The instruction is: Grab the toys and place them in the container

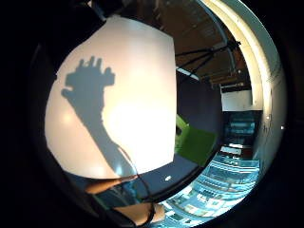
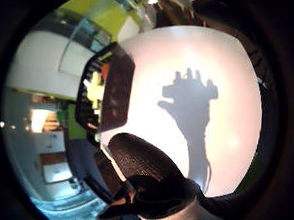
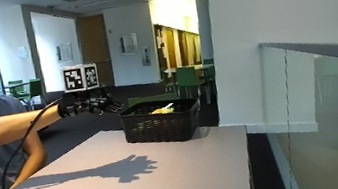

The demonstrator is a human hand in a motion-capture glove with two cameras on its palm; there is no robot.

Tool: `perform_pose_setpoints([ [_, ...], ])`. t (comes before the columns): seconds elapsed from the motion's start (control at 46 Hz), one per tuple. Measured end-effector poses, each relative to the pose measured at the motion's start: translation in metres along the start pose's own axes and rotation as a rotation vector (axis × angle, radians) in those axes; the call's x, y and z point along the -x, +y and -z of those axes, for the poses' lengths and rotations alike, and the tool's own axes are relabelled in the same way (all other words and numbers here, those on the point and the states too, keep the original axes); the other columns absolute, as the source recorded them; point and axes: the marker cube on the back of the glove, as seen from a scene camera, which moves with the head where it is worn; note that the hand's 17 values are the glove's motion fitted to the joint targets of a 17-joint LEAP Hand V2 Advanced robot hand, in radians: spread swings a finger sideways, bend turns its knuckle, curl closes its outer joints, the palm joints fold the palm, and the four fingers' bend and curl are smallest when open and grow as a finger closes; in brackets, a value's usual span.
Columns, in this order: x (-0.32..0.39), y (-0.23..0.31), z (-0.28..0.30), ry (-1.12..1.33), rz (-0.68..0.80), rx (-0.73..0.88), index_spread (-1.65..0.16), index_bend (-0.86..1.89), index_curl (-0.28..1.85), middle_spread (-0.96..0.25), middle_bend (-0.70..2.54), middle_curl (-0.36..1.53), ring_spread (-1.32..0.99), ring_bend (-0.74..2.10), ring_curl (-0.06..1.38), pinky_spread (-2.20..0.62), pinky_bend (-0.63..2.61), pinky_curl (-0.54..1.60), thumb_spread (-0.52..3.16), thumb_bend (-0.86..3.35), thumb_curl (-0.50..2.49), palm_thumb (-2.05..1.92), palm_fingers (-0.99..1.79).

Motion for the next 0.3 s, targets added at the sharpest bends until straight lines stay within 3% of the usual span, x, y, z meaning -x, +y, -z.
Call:
perform_pose_setpoints([
  [0.304, -0.021, 0.004, -0.012, -0.030, 0.011, 0.044, -0.34, 0.17, 0.45, -0.11, 0.31, 0.38, -0.23, 0.49, 0.19, -0.01, 0.84, 0.29, 0.96, -0.11, 0.13, -0.16, -0.02],
])
